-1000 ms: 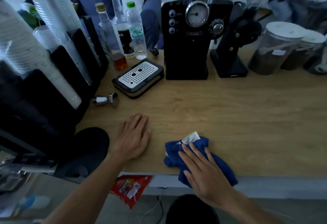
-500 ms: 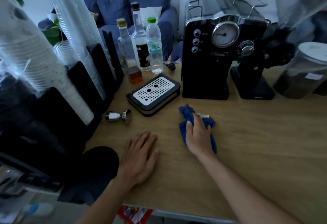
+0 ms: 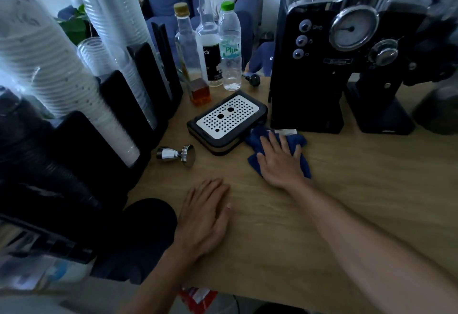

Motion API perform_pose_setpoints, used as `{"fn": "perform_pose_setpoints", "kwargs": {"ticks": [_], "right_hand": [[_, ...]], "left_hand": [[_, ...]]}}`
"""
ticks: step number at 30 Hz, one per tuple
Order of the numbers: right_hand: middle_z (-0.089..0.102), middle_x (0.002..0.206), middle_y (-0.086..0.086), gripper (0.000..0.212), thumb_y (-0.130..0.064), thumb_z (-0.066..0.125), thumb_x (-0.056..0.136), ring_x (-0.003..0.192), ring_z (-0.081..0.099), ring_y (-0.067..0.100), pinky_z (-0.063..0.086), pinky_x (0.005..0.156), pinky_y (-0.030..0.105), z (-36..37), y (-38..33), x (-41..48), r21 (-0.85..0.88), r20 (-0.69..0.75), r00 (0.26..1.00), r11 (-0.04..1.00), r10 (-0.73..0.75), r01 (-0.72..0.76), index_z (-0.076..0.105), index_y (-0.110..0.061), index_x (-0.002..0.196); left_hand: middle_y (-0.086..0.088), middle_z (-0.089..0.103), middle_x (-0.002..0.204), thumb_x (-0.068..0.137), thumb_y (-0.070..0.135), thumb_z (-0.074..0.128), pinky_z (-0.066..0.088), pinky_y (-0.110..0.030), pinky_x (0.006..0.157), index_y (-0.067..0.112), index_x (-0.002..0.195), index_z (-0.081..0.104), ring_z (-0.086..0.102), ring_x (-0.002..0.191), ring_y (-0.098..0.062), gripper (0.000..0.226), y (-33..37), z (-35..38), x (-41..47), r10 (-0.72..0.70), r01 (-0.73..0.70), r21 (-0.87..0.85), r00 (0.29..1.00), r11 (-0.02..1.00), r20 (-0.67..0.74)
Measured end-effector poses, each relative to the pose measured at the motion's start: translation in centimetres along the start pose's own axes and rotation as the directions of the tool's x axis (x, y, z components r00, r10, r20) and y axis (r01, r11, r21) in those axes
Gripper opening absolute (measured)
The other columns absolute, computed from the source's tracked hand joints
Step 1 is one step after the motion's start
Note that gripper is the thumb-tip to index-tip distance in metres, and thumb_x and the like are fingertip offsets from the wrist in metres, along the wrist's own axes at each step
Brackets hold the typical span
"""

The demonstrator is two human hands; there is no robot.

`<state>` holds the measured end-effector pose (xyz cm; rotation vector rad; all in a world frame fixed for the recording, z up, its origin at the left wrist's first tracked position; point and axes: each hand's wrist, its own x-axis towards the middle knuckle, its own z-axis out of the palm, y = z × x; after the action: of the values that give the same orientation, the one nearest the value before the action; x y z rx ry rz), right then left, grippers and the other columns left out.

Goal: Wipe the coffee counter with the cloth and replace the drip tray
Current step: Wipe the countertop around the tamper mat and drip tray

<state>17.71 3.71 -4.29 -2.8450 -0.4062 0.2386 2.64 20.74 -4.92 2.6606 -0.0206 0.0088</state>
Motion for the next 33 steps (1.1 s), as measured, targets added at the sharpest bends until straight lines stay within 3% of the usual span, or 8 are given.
{"fn": "perform_pose_setpoints", "kwargs": {"ticks": [7,12,17,22,25,27,29,33], "right_hand": [[-0.004,0.158,-0.009,0.063,-0.051,0.005,0.091,0.143,-0.013,0.012,-0.011,0.112,0.046,0.9,1.9,-8.6,-0.043,0.045,0.953,0.952,-0.300,0.302,0.009,-0.027,0.148],[-0.006,0.157,-0.012,0.062,-0.048,0.007,0.090,0.141,-0.017,0.008,-0.015,0.110,0.041,1.5,2.7,-16.0,-0.033,0.056,0.926,0.927,-0.373,0.375,0.011,-0.026,0.148],[0.016,0.156,-0.004,0.053,-0.042,0.025,0.096,0.144,0.007,0.016,0.006,0.110,0.045,3.2,3.6,-22.2,-0.132,-0.020,0.926,0.919,-0.376,0.371,0.027,-0.021,0.144],[0.033,0.150,-0.003,0.053,-0.044,0.011,0.098,0.139,0.024,0.017,0.013,0.107,0.045,4.2,3.7,-25.3,-0.120,-0.002,0.924,0.918,-0.382,0.379,0.037,-0.021,0.139],[0.026,0.149,-0.014,0.055,-0.051,0.012,0.097,0.140,0.016,0.003,0.002,0.113,0.034,3.7,2.8,-24.9,0.147,-0.071,0.957,0.946,-0.281,0.289,0.035,-0.026,0.140],[0.018,0.149,-0.021,0.055,-0.054,0.014,0.095,0.139,0.005,-0.007,-0.004,0.116,0.031,2.9,1.5,-23.3,0.403,-0.137,0.980,0.895,-0.147,0.190,0.026,-0.030,0.143],[0.020,0.149,-0.018,0.048,-0.045,0.023,0.097,0.137,0.008,-0.006,-0.003,0.118,0.036,2.2,0.3,-21.3,0.575,-0.139,0.990,0.810,-0.041,0.114,0.019,-0.031,0.143],[0.023,0.153,-0.005,0.048,-0.031,0.027,0.101,0.141,0.012,0.008,-0.003,0.117,0.041,1.1,-1.4,-16.2,0.623,-0.158,0.983,0.782,0.095,0.025,0.020,-0.020,0.146]], "left_hand": [[0.012,0.025,0.156,0.091,0.048,0.023,-0.003,-0.025,0.113,0.028,0.145,0.033,0.011,0.144,-0.005,0.058,0.5,0.1,-0.3,-0.030,0.030,0.007,1.000,1.000,0.006],[0.006,0.027,0.156,0.093,0.046,0.023,0.003,-0.029,0.115,0.024,0.146,0.034,0.014,0.145,-0.011,0.058,1.0,-0.1,-1.1,-0.032,0.031,0.056,0.999,0.998,0.019],[0.004,0.020,0.158,0.098,0.047,0.022,0.004,-0.034,0.118,0.023,0.149,0.025,0.010,0.146,-0.012,0.056,1.0,-0.2,-2.1,-0.014,0.004,0.155,0.998,0.988,0.062],[0.005,0.019,0.159,0.085,0.062,0.002,0.005,-0.040,0.118,0.024,0.150,0.021,0.008,0.146,-0.013,0.078,0.2,-0.8,-3.3,-0.027,0.001,0.281,0.996,0.960,0.087],[0.005,0.020,0.158,0.079,0.064,-0.005,0.002,-0.044,0.118,0.026,0.149,0.023,0.009,0.146,-0.014,0.085,-0.5,-1.5,-3.7,-0.064,0.042,0.311,0.996,0.949,0.062],[0.006,0.018,0.158,0.078,0.064,-0.007,0.001,-0.045,0.117,0.028,0.149,0.022,0.008,0.146,-0.013,0.085,-1.1,-2.1,-3.9,-0.094,0.072,0.337,0.994,0.939,0.049],[0.009,0.017,0.159,0.077,0.065,-0.008,0.000,-0.047,0.117,0.032,0.149,0.021,0.005,0.146,-0.012,0.084,-1.8,-2.4,-4.1,-0.114,0.094,0.348,0.993,0.933,0.040],[0.011,0.016,0.159,0.077,0.074,-0.007,-0.002,-0.052,0.117,0.035,0.149,0.021,0.005,0.146,-0.010,0.087,-2.4,-2.3,-4.4,-0.118,0.104,0.268,0.992,0.958,0.037]]}}
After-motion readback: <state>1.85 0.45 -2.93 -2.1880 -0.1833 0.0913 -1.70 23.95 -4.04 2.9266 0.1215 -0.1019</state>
